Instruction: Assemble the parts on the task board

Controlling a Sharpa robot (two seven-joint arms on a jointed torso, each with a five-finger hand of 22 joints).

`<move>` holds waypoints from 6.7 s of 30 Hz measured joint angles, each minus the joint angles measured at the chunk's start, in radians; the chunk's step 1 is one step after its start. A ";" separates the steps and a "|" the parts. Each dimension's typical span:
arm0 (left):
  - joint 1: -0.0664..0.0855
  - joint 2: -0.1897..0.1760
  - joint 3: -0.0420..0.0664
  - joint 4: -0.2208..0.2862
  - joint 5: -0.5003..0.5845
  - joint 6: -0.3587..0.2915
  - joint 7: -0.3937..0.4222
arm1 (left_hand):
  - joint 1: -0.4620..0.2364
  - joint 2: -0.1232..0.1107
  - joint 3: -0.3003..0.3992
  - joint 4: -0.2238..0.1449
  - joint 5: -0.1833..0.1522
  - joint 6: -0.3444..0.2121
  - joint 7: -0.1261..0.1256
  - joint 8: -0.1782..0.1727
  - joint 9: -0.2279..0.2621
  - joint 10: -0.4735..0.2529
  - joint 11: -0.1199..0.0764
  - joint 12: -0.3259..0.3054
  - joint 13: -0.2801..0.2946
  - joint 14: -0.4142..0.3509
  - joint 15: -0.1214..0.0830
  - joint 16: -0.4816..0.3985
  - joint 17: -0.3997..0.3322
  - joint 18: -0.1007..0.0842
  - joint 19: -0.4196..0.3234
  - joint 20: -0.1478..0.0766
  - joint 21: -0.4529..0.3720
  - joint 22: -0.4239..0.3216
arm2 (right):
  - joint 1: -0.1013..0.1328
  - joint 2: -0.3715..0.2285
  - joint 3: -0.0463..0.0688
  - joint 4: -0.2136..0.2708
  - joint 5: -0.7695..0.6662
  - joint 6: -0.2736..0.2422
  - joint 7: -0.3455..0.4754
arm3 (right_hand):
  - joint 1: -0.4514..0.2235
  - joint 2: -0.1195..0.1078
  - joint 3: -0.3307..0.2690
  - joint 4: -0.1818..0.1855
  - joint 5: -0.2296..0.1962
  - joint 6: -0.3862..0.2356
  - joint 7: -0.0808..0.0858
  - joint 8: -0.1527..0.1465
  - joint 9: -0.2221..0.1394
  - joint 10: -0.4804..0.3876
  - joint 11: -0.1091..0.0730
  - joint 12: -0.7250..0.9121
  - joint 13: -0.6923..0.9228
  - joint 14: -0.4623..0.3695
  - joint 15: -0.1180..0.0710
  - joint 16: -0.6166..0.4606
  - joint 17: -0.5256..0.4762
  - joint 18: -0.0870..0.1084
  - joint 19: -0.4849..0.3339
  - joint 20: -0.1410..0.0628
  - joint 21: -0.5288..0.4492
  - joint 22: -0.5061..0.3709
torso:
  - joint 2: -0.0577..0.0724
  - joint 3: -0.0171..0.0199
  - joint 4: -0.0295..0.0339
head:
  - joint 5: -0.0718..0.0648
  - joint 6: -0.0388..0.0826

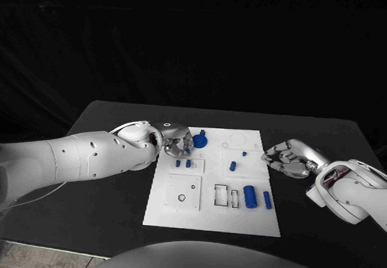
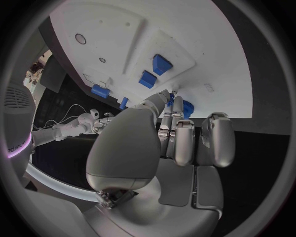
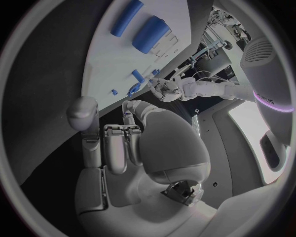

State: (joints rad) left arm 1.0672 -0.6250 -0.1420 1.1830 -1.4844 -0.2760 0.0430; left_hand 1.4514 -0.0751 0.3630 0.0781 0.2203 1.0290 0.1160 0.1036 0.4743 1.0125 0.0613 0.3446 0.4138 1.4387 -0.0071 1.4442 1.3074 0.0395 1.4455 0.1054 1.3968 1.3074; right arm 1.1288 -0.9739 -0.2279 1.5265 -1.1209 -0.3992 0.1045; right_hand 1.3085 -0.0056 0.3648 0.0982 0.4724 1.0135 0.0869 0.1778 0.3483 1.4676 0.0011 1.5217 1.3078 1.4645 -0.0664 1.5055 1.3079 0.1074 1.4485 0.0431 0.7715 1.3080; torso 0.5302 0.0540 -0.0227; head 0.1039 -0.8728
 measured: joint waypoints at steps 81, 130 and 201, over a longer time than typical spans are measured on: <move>-0.025 0.017 0.000 -0.033 -0.032 -0.013 -0.030 | -0.040 -0.035 -0.032 0.032 -0.091 -0.170 -0.046 -0.040 -0.051 0.000 -0.004 -0.016 0.001 -0.018 -0.011 -0.018 -0.037 0.000 -0.014 -0.014 -0.023 0.000 | -0.013 0.002 0.000 -0.008 0.003 0.035 -0.012 | 0.004 0.004 0.003 -0.003 0.004 0.000 0.000 0.000 0.001 0.000 0.000 -0.004 0.000 0.000 0.000 0.000 -0.001 0.000 0.000 0.000 -0.007 0.000 | 0.000 0.0004 0.0006 | 0.001 0.000; 0.117 -0.297 -0.053 0.227 0.669 -0.100 0.318 | -0.351 0.081 -0.370 0.214 -0.073 -0.441 -0.023 -0.032 -0.214 -0.844 -0.001 -0.087 -0.102 -1.351 0.123 -1.313 -1.154 0.085 -1.241 0.071 -1.308 -0.380 | 0.198 0.161 0.003 -0.017 -0.415 0.240 -0.193 | 0.045 -0.140 0.011 -0.040 -0.217 -0.214 -0.024 -0.022 0.021 -0.794 0.063 -1.139 -0.771 -0.041 0.030 -0.170 -0.216 0.071 -0.148 0.026 -0.532 -0.039 | 0.000 -0.0043 0.0065 | 0.001 0.000; 0.082 -0.307 -0.077 0.319 1.522 0.117 0.483 | -0.104 0.204 -0.541 0.200 0.132 -0.677 -0.055 -0.038 -0.430 -0.965 0.064 -0.051 -0.376 -1.355 0.209 -1.394 -1.284 0.132 -1.256 0.188 -1.327 -0.806 | -0.004 0.327 0.006 -0.316 -0.499 0.090 -0.130 | 0.044 -0.089 0.014 -0.014 -0.198 0.019 0.038 -0.039 -0.074 -0.498 0.077 -1.230 -1.113 -0.003 0.050 -0.153 -0.168 0.071 -0.075 0.043 -0.596 -0.055 | 0.002 -0.0130 0.0175 | -0.032 0.000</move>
State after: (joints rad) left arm 1.1493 -0.9322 -0.2185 1.5018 0.0380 -0.1588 0.5257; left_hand 1.3474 0.1289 -0.1782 0.2785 0.3522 0.3522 0.0605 0.0660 0.0442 0.0479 0.1257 0.2938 0.0375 0.0834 0.2019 0.0501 0.0229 0.1714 0.1894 0.2935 0.0698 0.5014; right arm 1.1253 -0.6469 -0.2220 1.2104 -1.6197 -0.3095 -0.0254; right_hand 1.3528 -0.0947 0.3791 0.0845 0.2749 1.0321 0.1247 0.1386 0.2742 0.9696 0.0777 0.2922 0.1947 1.4614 -0.0162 1.3526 1.1402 0.1781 1.3738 0.0858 0.1751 1.2535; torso 0.5318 0.0409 -0.0052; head 0.0718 -0.8728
